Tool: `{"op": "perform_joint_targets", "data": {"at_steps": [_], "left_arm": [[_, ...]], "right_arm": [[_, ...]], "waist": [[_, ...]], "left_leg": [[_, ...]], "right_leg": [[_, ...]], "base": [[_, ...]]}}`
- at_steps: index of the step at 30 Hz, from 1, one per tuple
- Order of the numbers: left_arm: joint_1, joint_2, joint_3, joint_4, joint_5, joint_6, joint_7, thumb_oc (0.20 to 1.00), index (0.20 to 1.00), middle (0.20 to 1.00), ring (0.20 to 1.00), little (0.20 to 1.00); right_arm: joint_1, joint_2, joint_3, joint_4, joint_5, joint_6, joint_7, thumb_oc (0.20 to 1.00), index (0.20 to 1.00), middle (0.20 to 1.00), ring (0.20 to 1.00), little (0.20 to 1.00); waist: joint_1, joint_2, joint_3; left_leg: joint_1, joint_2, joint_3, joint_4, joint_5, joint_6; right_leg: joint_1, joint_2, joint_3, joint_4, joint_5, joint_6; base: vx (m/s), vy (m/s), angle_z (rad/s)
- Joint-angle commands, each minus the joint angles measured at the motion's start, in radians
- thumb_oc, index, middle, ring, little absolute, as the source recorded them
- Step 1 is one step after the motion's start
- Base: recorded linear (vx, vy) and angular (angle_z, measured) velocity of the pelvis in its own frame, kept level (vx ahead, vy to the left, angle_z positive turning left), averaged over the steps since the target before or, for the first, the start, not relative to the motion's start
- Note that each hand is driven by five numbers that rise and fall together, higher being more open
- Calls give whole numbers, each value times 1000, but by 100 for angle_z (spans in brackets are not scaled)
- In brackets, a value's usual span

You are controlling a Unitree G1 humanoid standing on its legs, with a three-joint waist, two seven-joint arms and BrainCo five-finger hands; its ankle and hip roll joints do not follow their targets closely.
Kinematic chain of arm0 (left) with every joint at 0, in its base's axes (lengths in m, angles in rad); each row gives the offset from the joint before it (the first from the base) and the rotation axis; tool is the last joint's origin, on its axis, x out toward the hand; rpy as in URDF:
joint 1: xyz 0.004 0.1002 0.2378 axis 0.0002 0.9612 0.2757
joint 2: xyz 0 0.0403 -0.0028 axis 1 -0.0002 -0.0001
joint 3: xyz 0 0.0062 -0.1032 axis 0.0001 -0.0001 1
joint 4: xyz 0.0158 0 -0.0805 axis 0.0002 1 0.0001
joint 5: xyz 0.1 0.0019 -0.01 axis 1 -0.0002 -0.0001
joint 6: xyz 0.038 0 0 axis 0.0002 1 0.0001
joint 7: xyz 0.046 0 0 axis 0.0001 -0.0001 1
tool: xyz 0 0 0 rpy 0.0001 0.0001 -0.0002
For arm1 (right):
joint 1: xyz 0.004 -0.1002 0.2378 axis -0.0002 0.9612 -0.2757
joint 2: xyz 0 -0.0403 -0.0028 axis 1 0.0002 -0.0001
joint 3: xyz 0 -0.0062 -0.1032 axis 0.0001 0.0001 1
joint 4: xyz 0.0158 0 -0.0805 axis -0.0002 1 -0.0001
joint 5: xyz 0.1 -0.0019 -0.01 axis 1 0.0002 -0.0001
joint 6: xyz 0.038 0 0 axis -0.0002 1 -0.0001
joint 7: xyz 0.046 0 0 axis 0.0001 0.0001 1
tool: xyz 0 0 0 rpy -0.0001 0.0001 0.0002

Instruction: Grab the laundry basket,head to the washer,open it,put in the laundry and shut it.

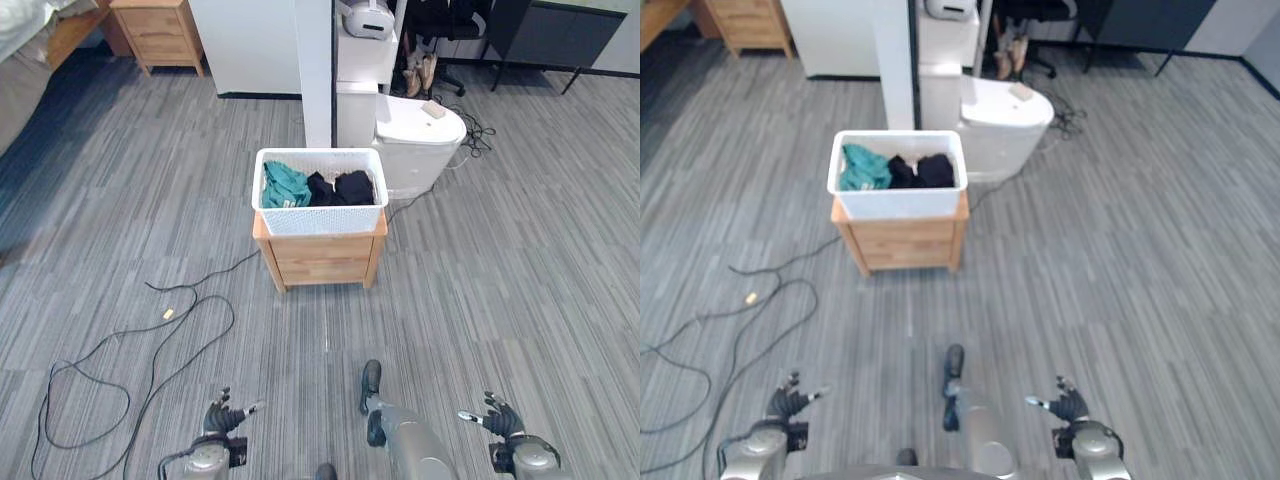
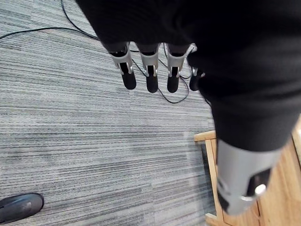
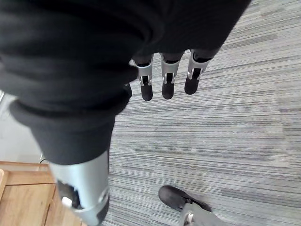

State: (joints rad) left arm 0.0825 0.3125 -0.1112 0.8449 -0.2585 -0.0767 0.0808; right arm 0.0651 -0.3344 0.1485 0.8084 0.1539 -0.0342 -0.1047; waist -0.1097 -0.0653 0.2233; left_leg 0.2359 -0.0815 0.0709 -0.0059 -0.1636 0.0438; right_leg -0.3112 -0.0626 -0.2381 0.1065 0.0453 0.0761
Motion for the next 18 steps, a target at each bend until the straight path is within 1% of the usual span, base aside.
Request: {"op": "perform_joint_targets", "data": {"at_steps": [1,2,3,4,5,6,7,8,9,10,11,12,13,14,15,16,18], "left_arm": [[-4,23,20,-20,35,-28,14,1000,1000,1000,1000,1000],[0,17,18,-26,29,-28,12,1000,1000,1000,1000,1000],[1,14,14,-34,22,-30,12,1000,1000,1000,1000,1000],[1,14,15,-34,22,-30,12,1000,1000,1000,1000,1000],[-5,11,7,-37,21,-34,14,1000,1000,1000,1000,1000],[-5,12,7,-37,21,-34,14,1000,1000,1000,1000,1000],[-11,11,-3,-46,16,-29,9,1000,1000,1000,1000,1000],[-18,7,-12,-46,10,-26,3,1000,1000,1000,1000,1000],[-18,9,-14,-49,11,-24,2,1000,1000,1000,1000,1000],[-17,9,-14,-49,11,-24,2,1000,1000,1000,1000,1000],[-17,11,-18,-57,10,-22,2,1000,1000,1000,1000,1000],[-17,11,-19,-58,10,-22,2,1000,1000,1000,1000,1000],[-13,14,-17,-69,6,-19,4,1000,1000,1000,1000,1000],[-9,17,-13,-60,10,-17,7,1000,1000,1000,1000,1000],[-9,17,-13,-60,10,-17,8,1000,1000,1000,1000,1000],[-4,14,-5,-48,1,-16,16,1000,1000,1000,1000,1000],[-1,12,-1,-42,-5,-17,19,1000,1000,1000,1000,1000]], "right_arm": [[-11,-37,-14,-24,-8,-29,-3,1000,1000,1000,1000,1000],[-10,-43,-17,-30,-4,-30,-3,1000,1000,1000,1000,1000],[-16,-50,-16,-38,3,-35,-5,1000,1000,1000,1000,1000],[-16,-49,-15,-38,3,-35,-5,1000,1000,1000,1000,1000],[-20,-58,-18,-44,15,-44,-10,1000,1000,1000,1000,1000],[-20,-57,-18,-44,15,-44,-10,1000,1000,1000,1000,1000],[-27,-66,-18,-40,19,-32,-12,1000,1000,1000,1000,1000],[-35,-74,-16,-26,21,-27,-15,1000,1000,1000,1000,1000],[-35,-77,-16,-25,21,-25,-16,1000,1000,1000,1000,1000],[-35,-77,-16,-25,21,-25,-16,1000,1000,1000,1000,1000],[-35,-82,-15,-22,20,-20,-19,1000,1000,1000,1000,1000],[-35,-82,-15,-22,20,-20,-19,1000,1000,1000,1000,1000],[-32,-86,-16,-18,17,-18,-28,1000,1000,1000,1000,1000],[-29,-85,-16,-15,16,-17,-31,1000,1000,1000,1000,1000],[-29,-85,-16,-15,16,-17,-31,1000,1000,1000,1000,1000],[-25,-82,-19,-10,16,-14,-37,1000,1000,1000,1000,1000],[-21,-76,-21,-1,13,-12,-38,1000,1000,1000,1000,1000]], "waist": [[-21,22,-35],[-20,33,-34],[-19,37,-32],[-21,33,-35],[-22,36,-33],[-23,33,-35],[-16,24,-32],[3,14,-25],[10,6,-28],[10,7,-27],[23,7,-21],[23,6,-20],[38,15,-6],[48,28,-1],[49,27,0],[60,30,0],[68,35,-2]], "left_leg": [[-28,25,21,110,-4,-82],[-39,40,22,170,22,-103],[-68,50,24,260,69,-123],[-72,46,22,258,73,-122],[-95,67,36,331,118,-147],[-98,64,35,329,122,-147],[-164,93,83,396,135,-136],[-230,92,105,372,87,-105],[-264,83,106,338,80,-96],[-263,84,106,340,77,-96],[-331,94,113,270,91,-94],[-328,93,113,269,90,-94],[-380,124,109,186,176,-113],[-393,148,107,97,244,-132],[-390,147,108,94,245,-132],[-426,170,99,53,282,-143],[-432,180,93,29,307,-149]], "right_leg": [[109,3,24,-63,47,46],[130,10,23,-65,41,37],[153,13,25,-72,37,26],[150,9,24,-72,39,26],[182,21,30,-78,21,8],[179,18,30,-78,23,9],[219,10,36,-86,-9,-5],[264,7,54,-100,-30,-4],[271,0,60,-106,-37,0],[273,0,60,-106,-38,1],[299,0,72,-112,-59,5],[301,0,72,-113,-60,5],[335,11,87,-116,-81,2],[362,26,99,-117,-98,5],[363,25,100,-117,-99,5],[395,27,118,-108,-124,5],[422,25,137,-96,-146,6]], "base": [[336,-157,71],[296,-139,70],[166,-86,61],[182,-92,24],[97,-53,2],[237,-102,-17],[312,-81,-29],[396,-86,-19],[267,-32,-10],[210,11,-2],[136,19,-10],[276,54,-24],[323,110,-19],[321,108,-22],[384,162,-26],[303,142,-35],[419,238,-42]]}}
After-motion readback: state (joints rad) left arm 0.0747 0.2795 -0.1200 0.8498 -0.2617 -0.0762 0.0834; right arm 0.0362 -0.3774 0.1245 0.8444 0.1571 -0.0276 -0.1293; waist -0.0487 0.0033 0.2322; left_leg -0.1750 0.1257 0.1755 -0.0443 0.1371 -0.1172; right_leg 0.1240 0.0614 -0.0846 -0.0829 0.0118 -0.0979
